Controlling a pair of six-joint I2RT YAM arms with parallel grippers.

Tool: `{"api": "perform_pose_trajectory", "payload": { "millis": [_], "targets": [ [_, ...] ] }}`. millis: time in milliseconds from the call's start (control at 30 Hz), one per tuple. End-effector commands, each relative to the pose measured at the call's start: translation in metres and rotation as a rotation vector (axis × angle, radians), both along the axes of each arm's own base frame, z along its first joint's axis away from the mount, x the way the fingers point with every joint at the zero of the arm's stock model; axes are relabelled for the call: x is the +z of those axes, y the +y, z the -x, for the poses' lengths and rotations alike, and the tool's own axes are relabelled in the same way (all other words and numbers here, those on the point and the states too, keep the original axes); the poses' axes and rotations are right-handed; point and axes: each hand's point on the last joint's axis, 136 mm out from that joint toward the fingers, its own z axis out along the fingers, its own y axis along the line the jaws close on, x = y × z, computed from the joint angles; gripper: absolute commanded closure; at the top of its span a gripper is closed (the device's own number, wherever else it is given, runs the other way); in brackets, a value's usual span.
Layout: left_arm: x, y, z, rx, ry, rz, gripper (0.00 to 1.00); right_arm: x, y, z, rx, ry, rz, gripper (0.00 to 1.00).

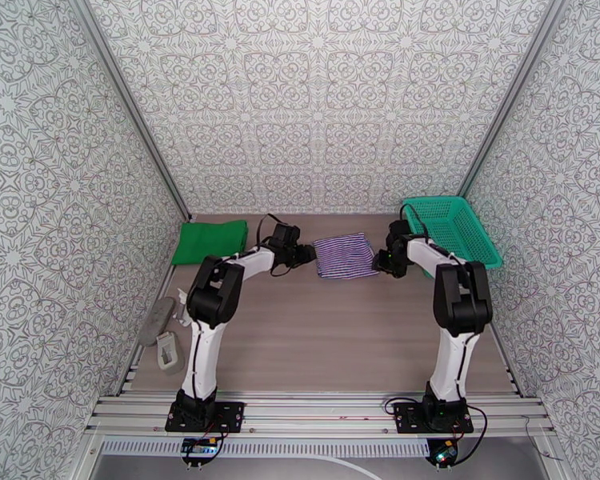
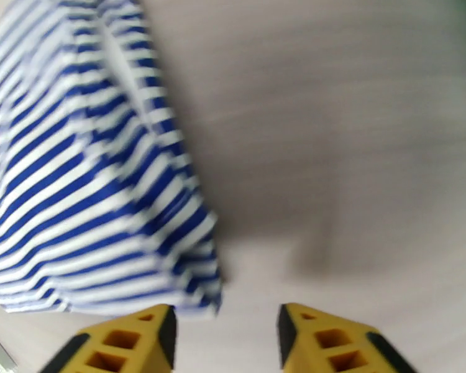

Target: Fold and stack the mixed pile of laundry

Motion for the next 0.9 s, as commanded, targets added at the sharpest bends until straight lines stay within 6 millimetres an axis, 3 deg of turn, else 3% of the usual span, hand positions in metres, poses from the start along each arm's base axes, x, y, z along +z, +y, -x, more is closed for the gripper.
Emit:
{"api": "perform_pose_trajectory", "payload": {
  "millis": [0, 167, 400, 500, 600, 867],
  "targets": [
    [0.061, 0.023, -0.002, 0.030, -0.116, 0.055, 0.49, 0.040, 0.035, 0.005, 0.192, -0.153, 0.082, 0.40],
    [0.066, 0.051, 0.015, 0.051, -0.104, 0.119, 0.49, 0.048, 0.114, 0.016, 0.523, -0.297, 0.260, 0.34],
    [0.050, 0.077, 0.031, 0.096, -0.067, 0.208, 0.49, 0.018, 0.198, 0.030, 0.830, -0.327, 0.299, 0.33],
    [0.044, 0.078, 0.036, 0.092, -0.055, 0.225, 0.49, -0.002, 0.213, 0.034, 0.914, -0.308, 0.350, 0.33],
    [0.039, 0.079, 0.038, 0.096, -0.046, 0.230, 0.49, -0.021, 0.212, 0.030, 0.937, -0.276, 0.419, 0.34],
    [0.032, 0.081, 0.038, 0.100, -0.031, 0.234, 0.49, -0.033, 0.199, 0.013, 0.917, -0.264, 0.556, 0.39]
  ]
}}
